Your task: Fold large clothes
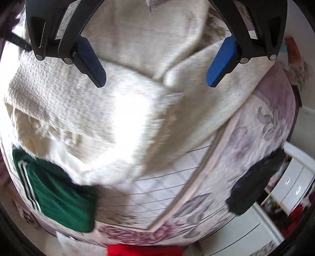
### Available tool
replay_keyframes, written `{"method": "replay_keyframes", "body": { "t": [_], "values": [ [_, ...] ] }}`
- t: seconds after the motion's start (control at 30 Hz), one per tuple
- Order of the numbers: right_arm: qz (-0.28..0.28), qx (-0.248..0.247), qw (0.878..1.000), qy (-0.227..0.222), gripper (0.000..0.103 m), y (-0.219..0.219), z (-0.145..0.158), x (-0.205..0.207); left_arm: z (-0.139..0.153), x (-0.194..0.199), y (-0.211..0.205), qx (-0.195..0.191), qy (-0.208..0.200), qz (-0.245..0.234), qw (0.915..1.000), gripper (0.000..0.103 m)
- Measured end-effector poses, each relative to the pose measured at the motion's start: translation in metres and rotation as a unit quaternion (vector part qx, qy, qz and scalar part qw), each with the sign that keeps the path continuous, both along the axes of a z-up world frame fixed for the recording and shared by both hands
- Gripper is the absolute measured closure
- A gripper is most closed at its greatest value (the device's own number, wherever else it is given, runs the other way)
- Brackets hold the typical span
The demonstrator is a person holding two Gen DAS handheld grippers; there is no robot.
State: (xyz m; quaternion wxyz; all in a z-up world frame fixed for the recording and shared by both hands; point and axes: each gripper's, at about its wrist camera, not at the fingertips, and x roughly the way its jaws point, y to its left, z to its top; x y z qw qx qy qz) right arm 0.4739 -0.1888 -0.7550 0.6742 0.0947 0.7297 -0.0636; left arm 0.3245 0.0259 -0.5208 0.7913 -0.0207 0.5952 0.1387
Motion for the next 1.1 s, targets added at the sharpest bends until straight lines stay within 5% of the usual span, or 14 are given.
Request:
{"method": "replay_keyframes", "body": {
  "t": [0.13, 0.23, 0.37, 0.5, 0.6, 0.7, 0.83, 0.93, 1.1],
  "values": [
    [-0.078, 0.039, 0.994, -0.063, 0.058, -0.022, 0.005, -0.001, -0.007, 0.006, -0.040, 0.016, 0.006, -0.016, 0.9997, 0.000],
    [-0.188, 0.054, 0.973, -0.119, 0.058, -0.059, 0.014, -0.021, -0.018, 0.008, -0.061, 0.033, 0.013, -0.018, 0.9992, 0.000],
    [-0.270, 0.112, 0.954, -0.073, 0.058, -0.092, -0.023, -0.051, -0.044, 0.017, -0.076, 0.055, 0.032, -0.014, 0.9979, 0.000],
    [-0.247, 0.113, 0.959, -0.078, 0.057, -0.093, -0.011, -0.052, -0.067, 0.027, -0.075, 0.067, 0.047, 0.005, 0.9966, 0.000],
    [-0.225, 0.101, 0.961, -0.124, 0.057, -0.073, 0.022, -0.057, -0.081, 0.032, -0.070, 0.074, 0.056, 0.020, 0.9954, 0.000],
    [-0.172, 0.155, 0.961, -0.148, 0.057, -0.055, 0.041, -0.026, -0.093, 0.035, -0.062, 0.076, 0.065, 0.034, 0.9944, 0.000],
    [-0.112, 0.201, 0.965, -0.124, 0.058, -0.052, 0.018, 0.005, -0.106, 0.036, -0.053, 0.063, 0.062, 0.040, 0.9953, 0.000],
    [-0.084, 0.168, 0.979, -0.079, 0.057, -0.031, -0.028, 0.037, -0.103, 0.037, -0.051, 0.057, 0.059, 0.035, 0.9961, 0.000],
    [-0.034, 0.110, 0.991, -0.069, 0.056, 0.010, 0.000, 0.064, -0.068, 0.007, -0.017, 0.024, 0.034, 0.077, 0.9962, 0.000]
  ]
}}
